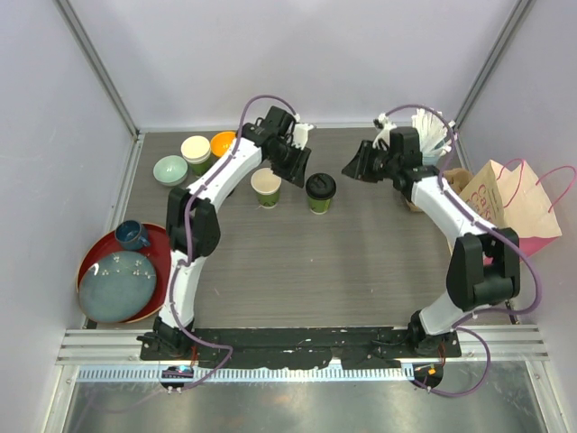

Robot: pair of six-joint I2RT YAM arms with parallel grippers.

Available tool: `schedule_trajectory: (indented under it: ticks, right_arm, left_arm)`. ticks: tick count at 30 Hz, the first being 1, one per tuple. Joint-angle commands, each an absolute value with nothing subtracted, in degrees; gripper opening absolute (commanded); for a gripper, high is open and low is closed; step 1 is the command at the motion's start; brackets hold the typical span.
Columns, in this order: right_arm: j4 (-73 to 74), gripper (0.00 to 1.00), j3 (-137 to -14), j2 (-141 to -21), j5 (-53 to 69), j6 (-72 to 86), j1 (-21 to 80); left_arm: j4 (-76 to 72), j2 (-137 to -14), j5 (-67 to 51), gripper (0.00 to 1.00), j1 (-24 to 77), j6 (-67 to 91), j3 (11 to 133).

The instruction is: Pack the takeout coffee

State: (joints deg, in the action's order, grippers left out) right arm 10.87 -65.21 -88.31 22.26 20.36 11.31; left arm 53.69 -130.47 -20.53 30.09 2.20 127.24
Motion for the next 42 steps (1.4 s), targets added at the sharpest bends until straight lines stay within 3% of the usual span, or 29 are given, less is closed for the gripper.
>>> schedule_trajectory:
  ticks: [1, 6, 13, 18, 23, 29, 39, 42]
  right_arm:
    - [11.51, 0.39, -76.1, -94.99, 26.71, 14.24, 10.9]
    - [11.68, 0.5, -84.35, -102.73, 36.2, 6.79, 12.21]
    - [13.44, 0.68, -88.32, -103.09, 52.88, -26.76, 12.31]
    - [21.78, 0.77, -98.69, -109.4, 60.55, -37.77, 12.3]
    - [46.45, 0.76, -116.05, -118.9, 57.67, -56.81, 12.83]
    - [75.74, 0.7, -140.32, -134.27, 52.04, -71.53, 16.43]
    - [78.05, 0.68, -137.02, -132.71, 51.07, -76.55, 16.7]
    - [78.49, 0.62, -136.85, -134.03, 48.87, -76.55, 17.05]
  left_arm:
    - [51.95, -119.89, -21.88, 0.39, 30.06, 0.7, 119.02]
    - [53.6, -116.81, -22.59, 0.4, 30.06, 0.26, 115.5]
    - [56.16, -111.46, -24.6, 0.45, 29.36, -4.65, 108.55]
    - [58.62, -107.5, -26.28, 0.6, 26.9, -8.34, 104.25]
    - [60.02, -102.32, -27.68, 0.68, 23.91, -11.42, 99.15]
    - [57.93, -99.05, -28.13, 0.69, 20.39, -11.78, 94.23]
    - [58.01, -100.63, -28.04, 0.69, 20.3, -11.51, 95.27]
    - [58.01, -100.63, -27.42, 0.69, 20.3, -11.6, 95.27]
